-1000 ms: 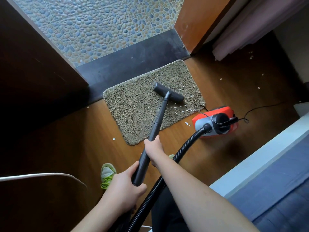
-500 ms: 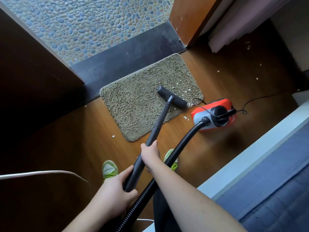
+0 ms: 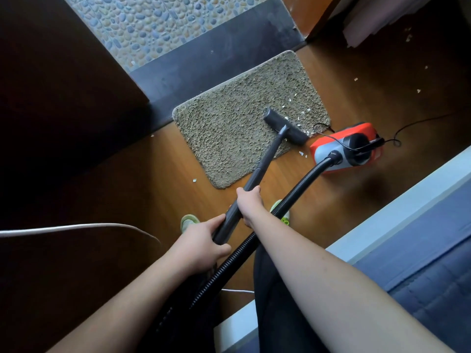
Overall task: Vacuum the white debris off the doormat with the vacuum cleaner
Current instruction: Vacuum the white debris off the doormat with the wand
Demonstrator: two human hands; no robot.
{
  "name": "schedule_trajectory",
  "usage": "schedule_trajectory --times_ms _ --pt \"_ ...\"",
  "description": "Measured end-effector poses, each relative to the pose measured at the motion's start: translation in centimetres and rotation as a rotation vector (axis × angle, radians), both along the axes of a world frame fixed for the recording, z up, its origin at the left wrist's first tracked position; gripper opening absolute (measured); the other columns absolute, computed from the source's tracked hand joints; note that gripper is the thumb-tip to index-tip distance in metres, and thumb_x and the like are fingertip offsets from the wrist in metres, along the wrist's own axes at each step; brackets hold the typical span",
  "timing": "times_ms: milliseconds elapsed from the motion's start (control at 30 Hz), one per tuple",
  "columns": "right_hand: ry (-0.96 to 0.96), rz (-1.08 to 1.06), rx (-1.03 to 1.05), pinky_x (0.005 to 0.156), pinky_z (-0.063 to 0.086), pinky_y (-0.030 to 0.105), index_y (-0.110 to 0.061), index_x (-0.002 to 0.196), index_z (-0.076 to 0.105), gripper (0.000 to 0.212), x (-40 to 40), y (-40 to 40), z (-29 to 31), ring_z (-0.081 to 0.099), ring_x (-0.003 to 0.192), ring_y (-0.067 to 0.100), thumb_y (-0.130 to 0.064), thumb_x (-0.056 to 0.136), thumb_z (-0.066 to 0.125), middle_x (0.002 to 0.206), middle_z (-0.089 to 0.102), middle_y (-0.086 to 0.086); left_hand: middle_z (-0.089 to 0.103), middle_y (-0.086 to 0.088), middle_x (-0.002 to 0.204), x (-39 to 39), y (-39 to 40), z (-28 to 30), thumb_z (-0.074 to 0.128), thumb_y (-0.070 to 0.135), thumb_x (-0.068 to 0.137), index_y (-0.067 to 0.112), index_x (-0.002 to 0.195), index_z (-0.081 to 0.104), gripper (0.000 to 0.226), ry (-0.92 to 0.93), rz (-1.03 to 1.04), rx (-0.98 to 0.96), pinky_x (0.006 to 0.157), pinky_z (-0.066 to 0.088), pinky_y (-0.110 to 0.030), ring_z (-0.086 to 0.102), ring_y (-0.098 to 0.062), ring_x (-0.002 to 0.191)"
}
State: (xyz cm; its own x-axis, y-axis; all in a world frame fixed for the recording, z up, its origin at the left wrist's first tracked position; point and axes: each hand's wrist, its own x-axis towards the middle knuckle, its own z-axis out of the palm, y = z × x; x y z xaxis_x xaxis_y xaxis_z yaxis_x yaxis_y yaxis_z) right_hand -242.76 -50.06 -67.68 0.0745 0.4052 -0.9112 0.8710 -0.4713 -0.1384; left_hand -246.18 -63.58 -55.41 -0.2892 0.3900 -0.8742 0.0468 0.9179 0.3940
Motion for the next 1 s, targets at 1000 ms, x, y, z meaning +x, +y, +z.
schedule_trajectory --times_ms 1000 --pt "0.010 -0.160 -0.044 0.086 0.054 0.058 -0.034 0.135 0.024 0.062 -0.4 0.0 -5.3 0.064 0.102 0.040 -0.042 0.078 0.046 0.123 0.057 0.013 0.062 0.004 0.119 -1.9 0.2 -2.5 0.065 0.033 0.080 0.043 0.152 0.027 0.082 -0.013 -0.128 -0.002 0.071 0.057 -0.022 0.063 -0.009 0.068"
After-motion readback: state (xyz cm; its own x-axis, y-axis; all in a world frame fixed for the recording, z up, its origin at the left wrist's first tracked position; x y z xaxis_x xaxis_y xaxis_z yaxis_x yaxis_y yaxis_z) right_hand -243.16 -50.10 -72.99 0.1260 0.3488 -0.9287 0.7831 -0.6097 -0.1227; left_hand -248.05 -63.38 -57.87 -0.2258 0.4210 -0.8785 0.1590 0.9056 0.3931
